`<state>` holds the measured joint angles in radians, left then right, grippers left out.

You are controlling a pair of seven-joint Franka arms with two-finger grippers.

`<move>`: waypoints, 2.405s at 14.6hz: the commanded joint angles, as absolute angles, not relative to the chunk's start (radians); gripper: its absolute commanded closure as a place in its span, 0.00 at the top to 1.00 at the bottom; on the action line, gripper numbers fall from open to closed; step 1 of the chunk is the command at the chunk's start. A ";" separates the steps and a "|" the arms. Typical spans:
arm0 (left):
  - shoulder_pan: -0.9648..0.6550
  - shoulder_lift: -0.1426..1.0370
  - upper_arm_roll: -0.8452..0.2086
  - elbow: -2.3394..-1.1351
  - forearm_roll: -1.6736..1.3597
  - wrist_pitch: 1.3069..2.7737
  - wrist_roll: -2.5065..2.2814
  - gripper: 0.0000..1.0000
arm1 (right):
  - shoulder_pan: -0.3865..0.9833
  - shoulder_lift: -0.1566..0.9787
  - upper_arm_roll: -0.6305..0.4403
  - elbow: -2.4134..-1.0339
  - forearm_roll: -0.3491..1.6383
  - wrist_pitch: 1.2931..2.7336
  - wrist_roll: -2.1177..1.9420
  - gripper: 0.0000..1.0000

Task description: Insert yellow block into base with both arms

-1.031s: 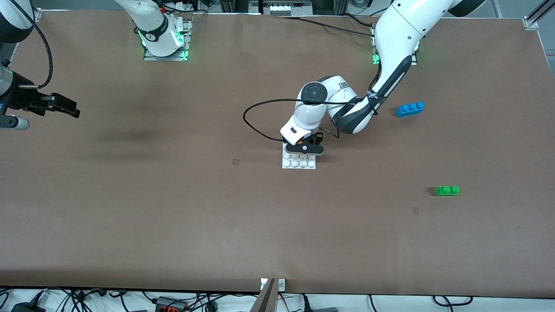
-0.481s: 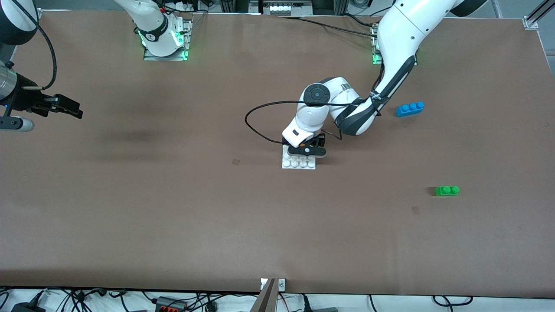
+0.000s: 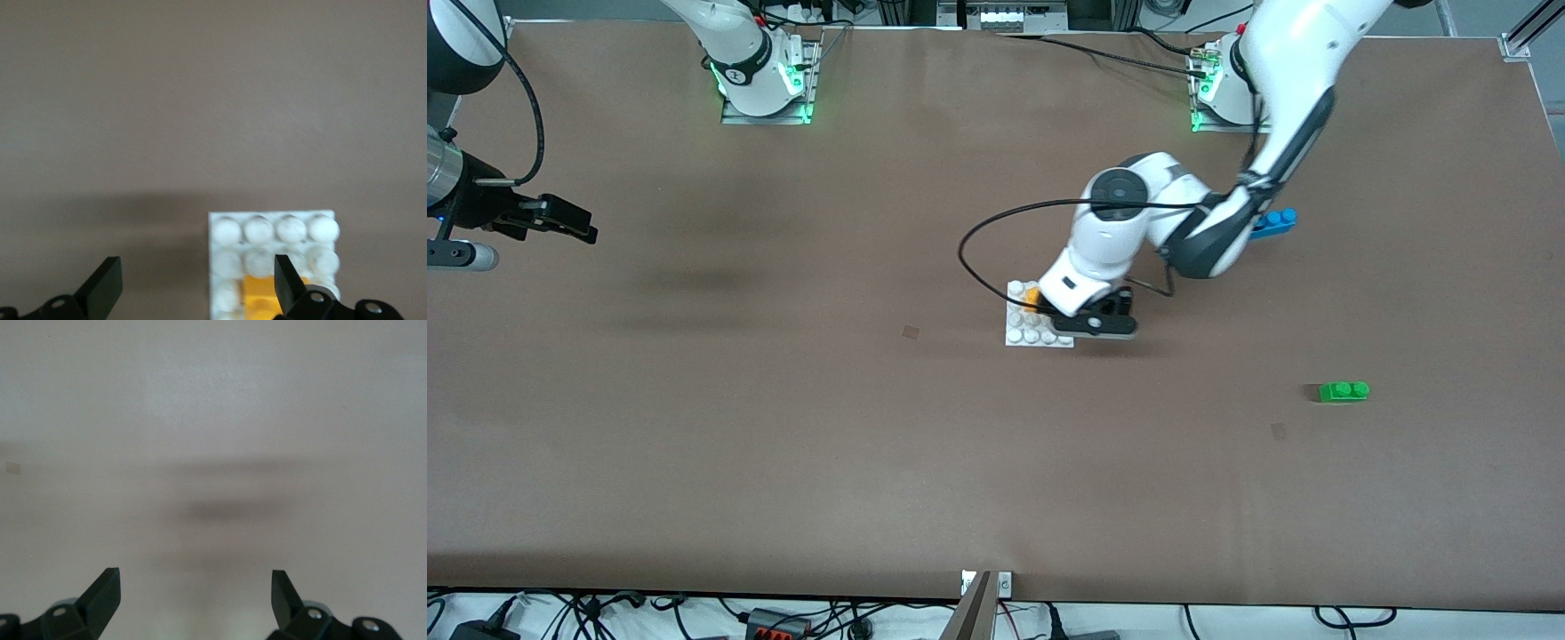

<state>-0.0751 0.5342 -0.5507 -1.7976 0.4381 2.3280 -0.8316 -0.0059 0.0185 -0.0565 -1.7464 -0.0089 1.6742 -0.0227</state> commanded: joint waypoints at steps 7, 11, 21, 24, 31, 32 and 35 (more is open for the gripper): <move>0.205 0.313 -0.575 -1.798 0.315 2.136 -0.450 1.00 | -0.003 -0.032 -0.057 -1.749 -0.028 1.684 -0.020 1.00; 0.270 0.227 -0.442 -1.642 0.069 1.813 -0.125 1.00 | -0.008 -0.054 -0.061 -1.744 -0.028 1.678 -0.020 1.00; 0.201 0.098 -0.377 -1.536 0.080 1.528 -0.202 1.00 | -0.012 -0.052 -0.063 -1.735 -0.026 1.674 -0.020 1.00; 0.177 0.075 -0.367 -1.571 0.060 1.548 -0.199 1.00 | -0.012 -0.052 -0.063 -1.736 -0.028 1.671 -0.020 1.00; 0.144 0.071 -0.336 -1.582 0.037 1.543 -0.166 1.00 | -0.012 -0.054 -0.064 -1.735 -0.028 1.672 -0.020 1.00; 0.146 0.071 -0.334 -1.582 0.037 1.543 -0.166 1.00 | -0.012 -0.054 -0.064 -1.735 -0.028 1.672 -0.020 1.00; 0.146 0.072 -0.333 -1.580 0.031 1.543 -0.167 1.00 | -0.014 -0.052 -0.064 -1.736 -0.028 1.674 -0.020 1.00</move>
<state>0.1487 0.0984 -0.3469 -1.5556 0.0617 1.5400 -0.1901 -0.0097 -0.0474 -0.0668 -1.7394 -0.0160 1.6809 -0.0223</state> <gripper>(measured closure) 0.000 0.000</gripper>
